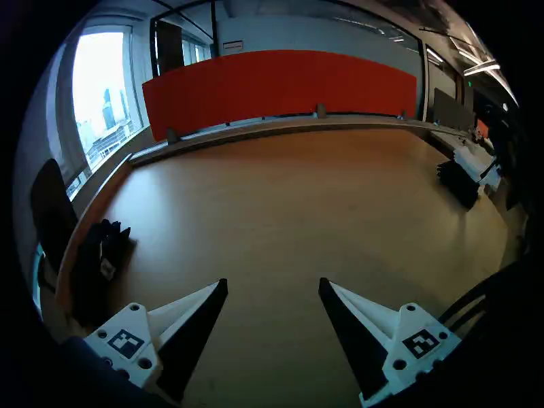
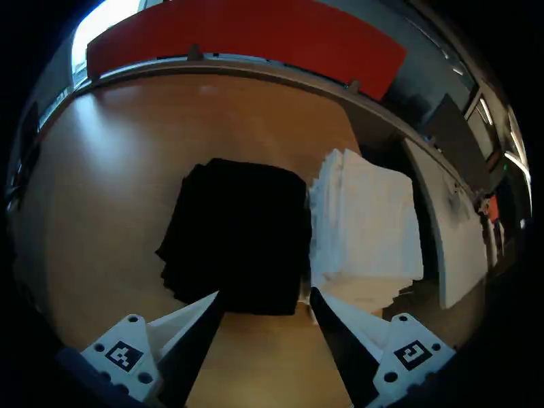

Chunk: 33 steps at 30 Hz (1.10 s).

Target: Fold towel

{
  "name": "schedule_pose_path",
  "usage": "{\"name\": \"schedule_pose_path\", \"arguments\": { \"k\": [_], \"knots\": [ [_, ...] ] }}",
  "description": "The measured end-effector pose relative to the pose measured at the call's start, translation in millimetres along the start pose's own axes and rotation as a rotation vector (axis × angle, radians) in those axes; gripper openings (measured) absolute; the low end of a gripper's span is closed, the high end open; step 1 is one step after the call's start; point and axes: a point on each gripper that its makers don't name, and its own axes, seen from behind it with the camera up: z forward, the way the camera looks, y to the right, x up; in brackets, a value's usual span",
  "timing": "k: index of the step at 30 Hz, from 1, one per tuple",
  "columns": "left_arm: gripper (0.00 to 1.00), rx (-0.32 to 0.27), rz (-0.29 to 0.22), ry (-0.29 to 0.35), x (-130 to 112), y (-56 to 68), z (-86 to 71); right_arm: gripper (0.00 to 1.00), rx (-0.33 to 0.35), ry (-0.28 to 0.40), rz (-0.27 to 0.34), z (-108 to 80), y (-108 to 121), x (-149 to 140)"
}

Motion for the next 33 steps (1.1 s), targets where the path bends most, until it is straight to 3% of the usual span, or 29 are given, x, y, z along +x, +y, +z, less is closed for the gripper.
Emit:
{"name": "schedule_pose_path", "arguments": {
  "k": [21, 33],
  "knots": [
    [1.0, 0.0, -0.002, 0.012, 3, -1.7, -4.1, 0.94, 0.003, 0.08, 0.042, -11.8, -11, 16],
    [1.0, 0.007, -0.019, 0.023, 7, -3.3, -5.5, 0.93, -0.007, 0.232, 0.205, -27.5, -19, 42]
  ]
}}
